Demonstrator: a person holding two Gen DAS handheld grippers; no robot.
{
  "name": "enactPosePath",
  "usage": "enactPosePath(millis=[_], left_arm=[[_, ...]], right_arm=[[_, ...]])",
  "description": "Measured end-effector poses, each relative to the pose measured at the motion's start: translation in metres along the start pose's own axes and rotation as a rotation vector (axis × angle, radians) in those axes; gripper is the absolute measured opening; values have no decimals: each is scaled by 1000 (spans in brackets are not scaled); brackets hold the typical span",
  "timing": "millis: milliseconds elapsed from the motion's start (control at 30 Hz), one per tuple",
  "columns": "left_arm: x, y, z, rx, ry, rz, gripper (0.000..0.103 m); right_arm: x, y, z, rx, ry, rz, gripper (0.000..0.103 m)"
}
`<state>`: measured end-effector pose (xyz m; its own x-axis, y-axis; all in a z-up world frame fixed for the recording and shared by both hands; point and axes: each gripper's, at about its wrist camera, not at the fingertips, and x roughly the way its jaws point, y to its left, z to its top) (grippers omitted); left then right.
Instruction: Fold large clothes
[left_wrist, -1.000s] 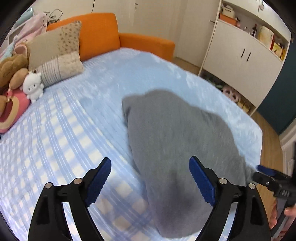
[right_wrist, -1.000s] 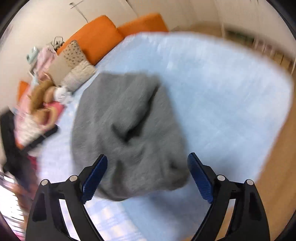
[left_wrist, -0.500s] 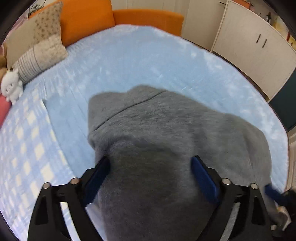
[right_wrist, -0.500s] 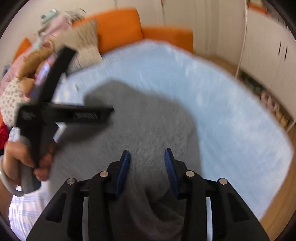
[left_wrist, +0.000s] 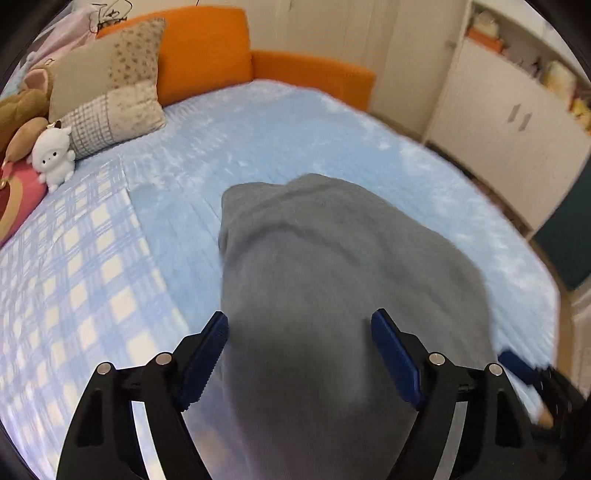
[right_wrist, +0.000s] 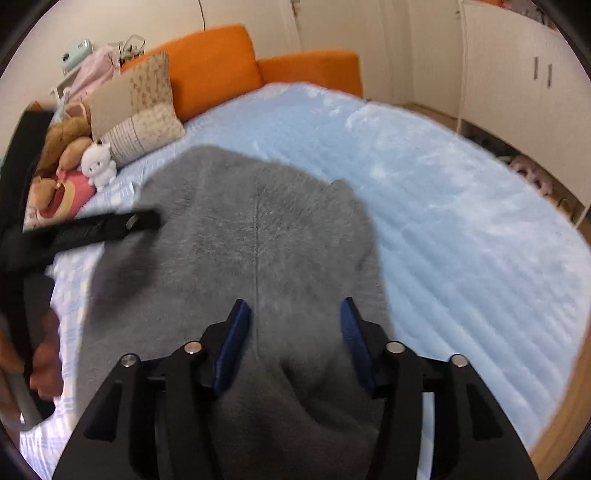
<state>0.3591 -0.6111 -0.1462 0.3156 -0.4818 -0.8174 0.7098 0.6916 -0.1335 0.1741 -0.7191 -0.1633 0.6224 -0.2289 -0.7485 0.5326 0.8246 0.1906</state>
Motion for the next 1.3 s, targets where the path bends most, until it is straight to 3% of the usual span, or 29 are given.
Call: enactPosePath(millis=[100,200,333,433,533,567,633,700,933,1100,1300], left_arm=[[-27,-16,-28,55,-19,-37,82],[-29,-35,-60,125,12,-18,81],[-11,-39,-78,139,-5,50,82],[-14,-45,-86,154,-52,102,84],[-34,-42,-90,122,-69,95,81],[-45,-39,-93,105,-81,89,81],[-71,-33,-101,78,-126,95,81],[-91,-26,-108,62,-152,108,81],[-149,-15,-139,78,-252,225,83],[-170,-13,-153,54,-288,177,85],[-183,-26,-165,83,-360,216,88]], right_arm=[[-40,10,-13,-22,-40,44,53],[-58,26,-30,-76,-28,61,52],[-20,33,-52,-97,64,-9,54],[-18,32,-57,-59,35,-20,57],[-31,43,-53,-103,14,-83,66],[-37,46,-56,-106,16,-92,75],[-52,46,-58,-108,-28,-98,83],[-67,45,-61,-87,-57,-68,83],[-119,60,-76,-119,-145,-90,83],[-154,76,-86,-142,-207,-99,83],[-182,83,-97,-148,-302,-66,83]])
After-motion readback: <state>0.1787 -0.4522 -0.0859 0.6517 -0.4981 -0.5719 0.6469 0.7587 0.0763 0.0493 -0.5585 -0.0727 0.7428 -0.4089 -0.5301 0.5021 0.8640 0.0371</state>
